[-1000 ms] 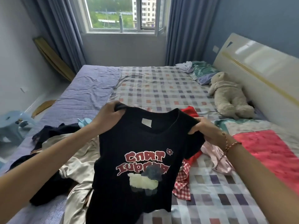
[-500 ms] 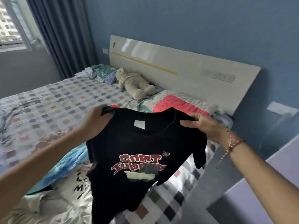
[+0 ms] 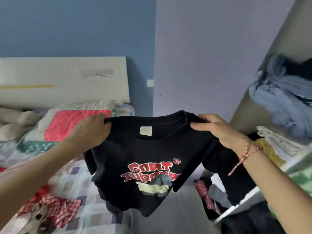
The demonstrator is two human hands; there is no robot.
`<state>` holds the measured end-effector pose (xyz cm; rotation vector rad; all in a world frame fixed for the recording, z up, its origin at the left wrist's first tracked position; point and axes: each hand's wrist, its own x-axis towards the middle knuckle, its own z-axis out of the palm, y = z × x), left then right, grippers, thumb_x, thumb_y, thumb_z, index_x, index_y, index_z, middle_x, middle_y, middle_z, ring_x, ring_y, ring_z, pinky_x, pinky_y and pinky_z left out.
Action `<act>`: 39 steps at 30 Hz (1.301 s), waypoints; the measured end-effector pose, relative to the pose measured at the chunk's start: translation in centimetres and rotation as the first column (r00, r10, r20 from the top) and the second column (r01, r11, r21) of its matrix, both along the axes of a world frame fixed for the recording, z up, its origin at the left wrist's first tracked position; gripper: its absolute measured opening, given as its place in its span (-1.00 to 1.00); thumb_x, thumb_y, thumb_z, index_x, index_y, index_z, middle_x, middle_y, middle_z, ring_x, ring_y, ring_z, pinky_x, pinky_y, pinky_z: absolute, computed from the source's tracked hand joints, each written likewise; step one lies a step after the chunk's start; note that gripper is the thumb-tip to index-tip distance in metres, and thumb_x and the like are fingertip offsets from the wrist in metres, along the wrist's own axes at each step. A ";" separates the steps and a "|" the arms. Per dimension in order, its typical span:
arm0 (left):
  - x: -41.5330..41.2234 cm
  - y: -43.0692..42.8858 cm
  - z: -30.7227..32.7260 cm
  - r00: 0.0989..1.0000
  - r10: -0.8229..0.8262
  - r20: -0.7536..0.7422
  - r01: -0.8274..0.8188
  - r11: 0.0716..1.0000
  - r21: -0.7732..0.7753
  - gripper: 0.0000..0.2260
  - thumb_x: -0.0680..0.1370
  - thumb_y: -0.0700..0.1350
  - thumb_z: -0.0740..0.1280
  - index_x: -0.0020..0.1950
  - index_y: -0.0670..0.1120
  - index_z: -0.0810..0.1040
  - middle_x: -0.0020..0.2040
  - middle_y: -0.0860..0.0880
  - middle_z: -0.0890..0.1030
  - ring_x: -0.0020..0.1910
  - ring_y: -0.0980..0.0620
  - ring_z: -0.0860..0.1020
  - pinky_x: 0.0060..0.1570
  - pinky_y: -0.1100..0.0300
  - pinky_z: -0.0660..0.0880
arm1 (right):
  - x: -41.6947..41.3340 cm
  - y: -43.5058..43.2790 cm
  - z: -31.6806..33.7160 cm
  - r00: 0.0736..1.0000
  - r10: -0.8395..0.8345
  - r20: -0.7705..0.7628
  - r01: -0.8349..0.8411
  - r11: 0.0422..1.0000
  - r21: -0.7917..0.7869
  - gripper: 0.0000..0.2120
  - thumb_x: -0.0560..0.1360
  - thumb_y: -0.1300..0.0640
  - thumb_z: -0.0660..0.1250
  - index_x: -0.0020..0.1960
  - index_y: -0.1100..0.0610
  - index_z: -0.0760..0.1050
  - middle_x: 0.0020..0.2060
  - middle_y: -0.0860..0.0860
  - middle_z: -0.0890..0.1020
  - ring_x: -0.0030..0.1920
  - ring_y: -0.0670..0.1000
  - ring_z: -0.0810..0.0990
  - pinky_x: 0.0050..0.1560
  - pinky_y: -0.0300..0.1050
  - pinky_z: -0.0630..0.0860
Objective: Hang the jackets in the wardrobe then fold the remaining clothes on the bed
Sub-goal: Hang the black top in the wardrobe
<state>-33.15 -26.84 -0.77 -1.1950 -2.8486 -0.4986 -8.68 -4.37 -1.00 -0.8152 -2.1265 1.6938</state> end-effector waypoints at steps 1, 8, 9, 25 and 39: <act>1.0 2.0 -0.2 0.996 -0.043 -0.083 0.036 0.996 -0.084 -0.90 0.55 -0.15 0.16 -0.12 -0.15 0.36 -0.15 -0.17 0.51 -0.19 -0.13 0.41 -0.18 0.07 0.36 | 2.6 0.8 -0.1 0.998 -0.057 0.006 0.056 0.998 0.015 -0.84 0.45 0.19 0.38 -0.03 0.25 0.61 -0.10 0.14 0.69 -0.06 0.08 0.66 0.09 -0.08 0.53; 8.0 12.4 0.1 0.962 -0.267 -0.053 0.238 0.920 -0.313 -0.78 0.44 -0.26 0.24 0.05 -0.23 0.54 0.04 -0.23 0.57 0.00 -0.22 0.55 -0.04 0.06 0.50 | 14.7 2.3 0.5 0.947 -0.319 0.035 0.316 0.946 0.064 -0.87 0.46 0.16 0.39 -0.07 0.22 0.60 -0.16 0.01 0.68 -0.13 -0.09 0.65 -0.02 -0.33 0.53; 9.6 13.7 0.4 0.930 -0.368 0.002 0.342 0.862 -0.375 -0.76 0.44 -0.27 0.23 0.07 -0.20 0.56 0.06 -0.17 0.59 0.01 -0.14 0.57 -0.02 0.11 0.51 | 16.7 2.4 0.8 0.932 -0.360 0.026 0.358 0.931 0.075 -0.82 0.44 0.13 0.41 -0.05 0.24 0.58 -0.14 0.03 0.67 -0.12 -0.11 0.64 0.03 -0.32 0.53; 36.8 24.5 9.0 -0.265 -0.353 0.897 0.621 0.649 0.439 -0.83 0.58 -0.27 0.17 -0.13 -0.23 0.52 -0.39 -0.08 0.63 -0.45 0.08 0.61 -0.46 0.23 0.57 | 38.2 -4.0 7.0 0.554 -0.816 0.167 0.779 0.578 0.242 -0.72 0.41 0.11 0.44 0.07 0.20 0.57 -0.03 -0.01 0.64 0.07 -0.03 0.58 0.17 -0.26 0.42; 52.0 23.2 19.0 -0.297 -0.415 0.860 0.791 0.398 0.464 -0.82 0.53 -0.17 0.23 -0.22 -0.22 0.53 -0.37 -0.13 0.59 -0.29 -0.11 0.51 -0.32 0.11 0.42 | 48.6 -9.2 15.7 -0.199 -0.945 -0.261 0.721 -0.321 0.614 -0.69 0.49 0.15 0.37 0.19 0.21 0.43 -0.16 0.04 0.56 -0.03 0.05 0.54 -0.02 -0.18 0.38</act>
